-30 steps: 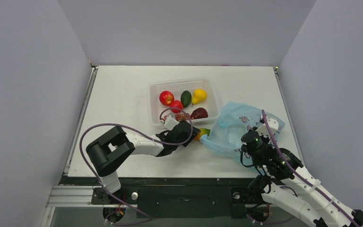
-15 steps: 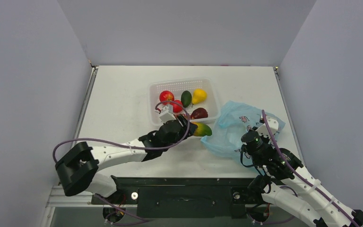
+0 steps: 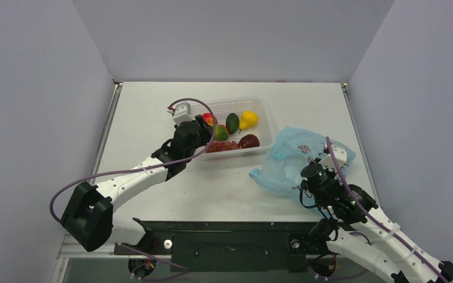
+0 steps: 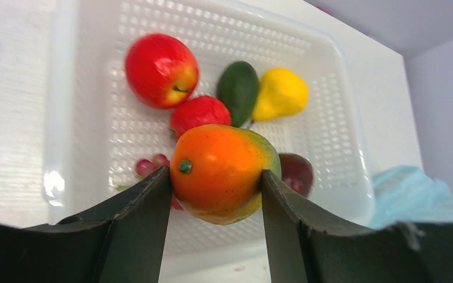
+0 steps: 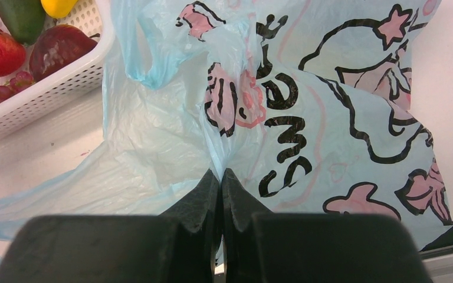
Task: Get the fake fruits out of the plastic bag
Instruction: Place the fake fruit in the bin, then adjust the plastic bag at the center of the board.
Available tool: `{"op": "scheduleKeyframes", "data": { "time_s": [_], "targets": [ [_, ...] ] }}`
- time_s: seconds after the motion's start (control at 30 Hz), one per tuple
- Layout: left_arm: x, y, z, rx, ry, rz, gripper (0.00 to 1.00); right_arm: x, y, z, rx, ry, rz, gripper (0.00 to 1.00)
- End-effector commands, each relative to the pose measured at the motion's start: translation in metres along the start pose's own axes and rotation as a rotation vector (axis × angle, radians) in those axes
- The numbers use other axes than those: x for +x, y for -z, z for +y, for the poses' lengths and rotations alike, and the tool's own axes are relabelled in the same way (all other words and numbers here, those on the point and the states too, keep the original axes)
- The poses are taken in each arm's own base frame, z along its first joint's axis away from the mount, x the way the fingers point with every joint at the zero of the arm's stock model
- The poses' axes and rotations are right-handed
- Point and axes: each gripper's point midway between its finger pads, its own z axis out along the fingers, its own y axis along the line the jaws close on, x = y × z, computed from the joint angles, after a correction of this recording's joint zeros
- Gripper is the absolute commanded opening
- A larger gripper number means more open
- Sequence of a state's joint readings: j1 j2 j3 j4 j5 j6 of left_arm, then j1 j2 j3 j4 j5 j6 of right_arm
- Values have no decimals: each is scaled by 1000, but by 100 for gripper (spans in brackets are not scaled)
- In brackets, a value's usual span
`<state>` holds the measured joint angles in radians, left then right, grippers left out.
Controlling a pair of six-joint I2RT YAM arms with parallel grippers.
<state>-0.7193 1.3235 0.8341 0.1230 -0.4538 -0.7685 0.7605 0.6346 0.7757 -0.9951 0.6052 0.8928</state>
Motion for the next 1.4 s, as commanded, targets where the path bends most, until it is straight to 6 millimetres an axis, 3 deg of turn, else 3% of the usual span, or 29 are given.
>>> {"op": "scheduleKeyframes", "data": {
  "time_s": [0.0,0.03,0.17,0.23,0.33,0.5,0.63,0.83,1.07,1.17,1.37],
  "targets": [
    [-28,-19,16,-55,-79,14,38,-13,5,6,-34,-37,-39,0],
    [-28,-22,17,-55,-81,29,43,-13,5,6,-36,-39,-38,0],
    [-30,-29,31,-79,-98,46,77,-11,5,7,-38,-36,-32,0],
    [-30,-28,37,-98,-101,62,88,-12,4,7,-37,-31,-29,0],
    [-32,-21,41,-97,-97,64,97,-12,4,9,-33,-17,-22,0],
    [-36,-6,32,-15,-65,69,97,-13,4,13,-42,0,-18,0],
    [-33,7,-10,247,-38,124,97,-11,3,17,-56,15,-3,0],
    [-18,49,-88,662,-24,271,97,-13,7,34,-145,30,11,0],
    [5,101,-169,933,-116,320,97,-52,35,70,-363,-90,-93,0],
    [6,114,-188,994,-125,328,97,-71,51,90,-466,-152,-117,0],
    [-12,131,-194,1010,-140,281,97,-95,77,134,-690,-264,-133,0]
  ]
}}
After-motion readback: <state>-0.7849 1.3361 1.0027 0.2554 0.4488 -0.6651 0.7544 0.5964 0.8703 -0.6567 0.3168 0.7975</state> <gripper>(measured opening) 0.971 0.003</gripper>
